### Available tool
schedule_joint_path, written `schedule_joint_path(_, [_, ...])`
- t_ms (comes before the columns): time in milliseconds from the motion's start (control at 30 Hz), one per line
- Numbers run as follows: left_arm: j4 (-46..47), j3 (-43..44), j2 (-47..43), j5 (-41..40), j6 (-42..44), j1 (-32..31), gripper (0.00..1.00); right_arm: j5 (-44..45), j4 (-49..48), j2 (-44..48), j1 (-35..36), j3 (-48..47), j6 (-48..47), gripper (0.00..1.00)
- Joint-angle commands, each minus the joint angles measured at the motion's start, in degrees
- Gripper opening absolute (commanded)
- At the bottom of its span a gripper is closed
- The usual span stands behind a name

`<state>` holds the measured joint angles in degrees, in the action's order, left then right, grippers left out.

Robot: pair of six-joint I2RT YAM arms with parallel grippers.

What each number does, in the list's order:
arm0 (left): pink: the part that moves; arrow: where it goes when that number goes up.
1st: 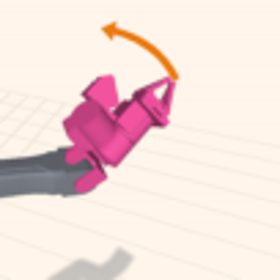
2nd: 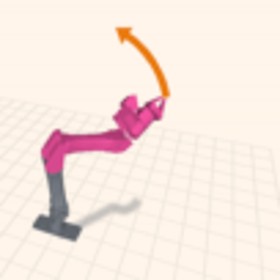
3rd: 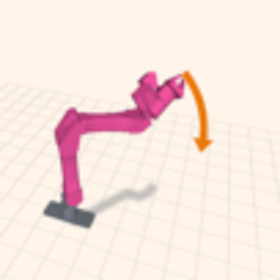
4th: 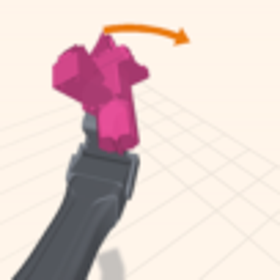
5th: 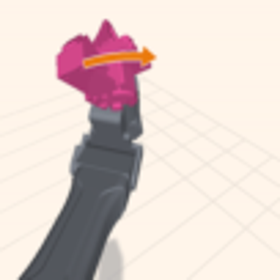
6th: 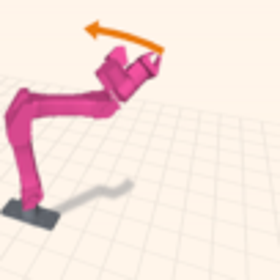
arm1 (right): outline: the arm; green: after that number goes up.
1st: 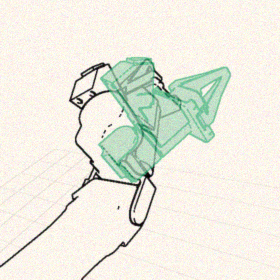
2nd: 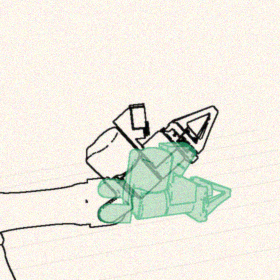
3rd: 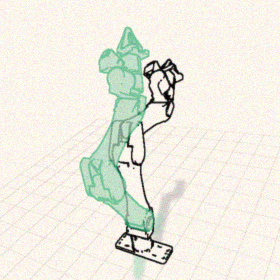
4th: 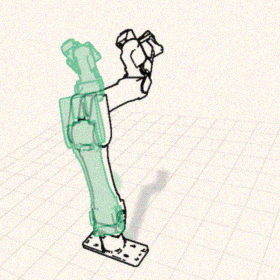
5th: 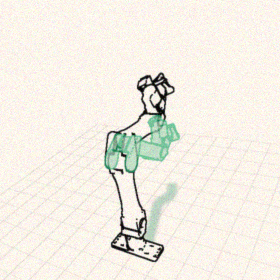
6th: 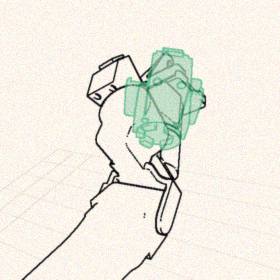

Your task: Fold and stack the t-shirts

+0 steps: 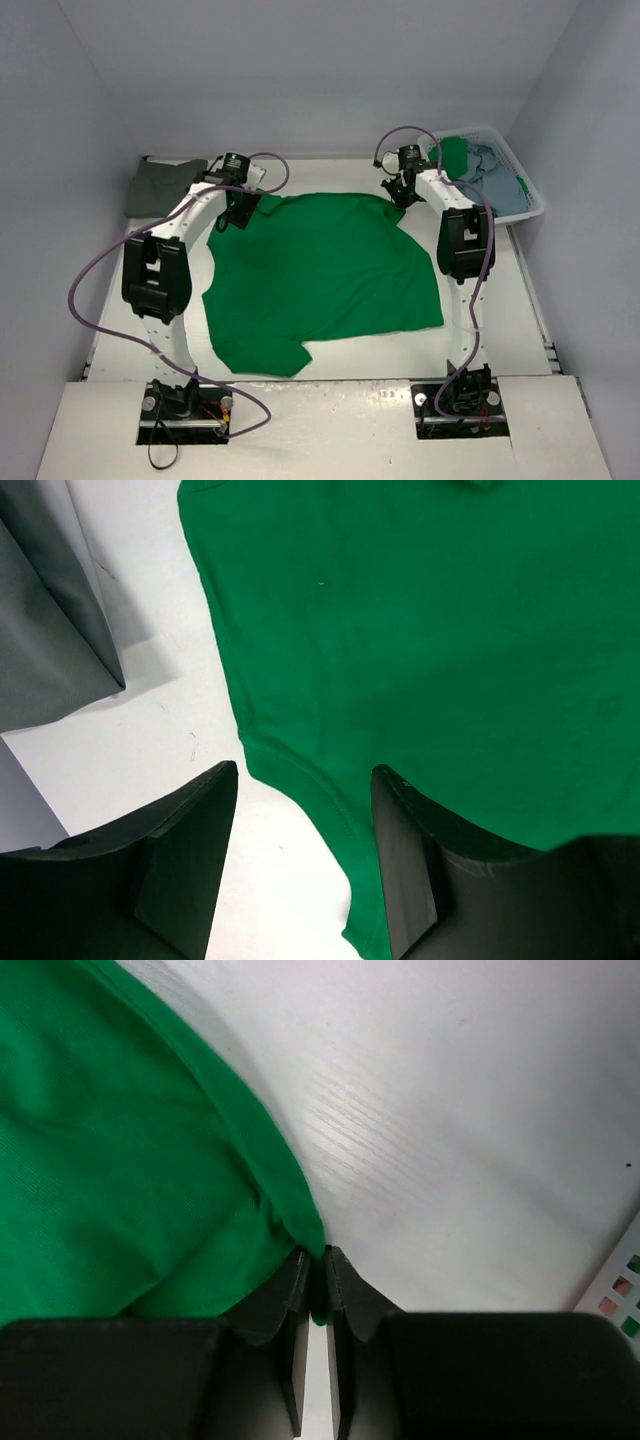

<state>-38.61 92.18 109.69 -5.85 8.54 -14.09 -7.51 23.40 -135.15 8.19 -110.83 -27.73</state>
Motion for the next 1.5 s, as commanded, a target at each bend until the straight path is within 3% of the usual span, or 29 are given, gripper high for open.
schedule_joint_path(0, [2.22, 3.35, -0.35, -0.22, 0.16, -0.15, 0.5, -0.93, -0.28, 0.5, -0.45, -2.38, -0.4, 0.04])
schedule_joint_path(100, [4.93, 3.01, 0.0, 0.75, 1.48, -0.15, 0.5, -1.1, -0.55, 0.5, -0.45, -2.12, -0.22, 0.0])
schedule_joint_path(467, [16.63, 4.84, 5.88, 5.84, 11.06, -1.56, 0.53, -2.16, -0.72, 0.77, -0.54, -0.01, 0.3, 0.0])
schedule_joint_path(567, [16.38, 7.92, 8.08, 11.72, 12.47, -1.73, 0.53, -2.25, -0.72, 1.12, -0.54, 0.43, 0.39, 0.0])
schedule_joint_path(833, [15.33, 15.2, 12.56, 17.62, 15.46, -1.91, 0.54, -2.69, -0.81, 1.47, -0.54, 1.84, 0.65, 0.0])
schedule_joint_path(1467, [10.31, 22.69, 20.21, 17.89, 15.55, -2.35, 0.54, -3.48, -0.98, 1.47, -0.54, 2.37, 0.92, 0.0])
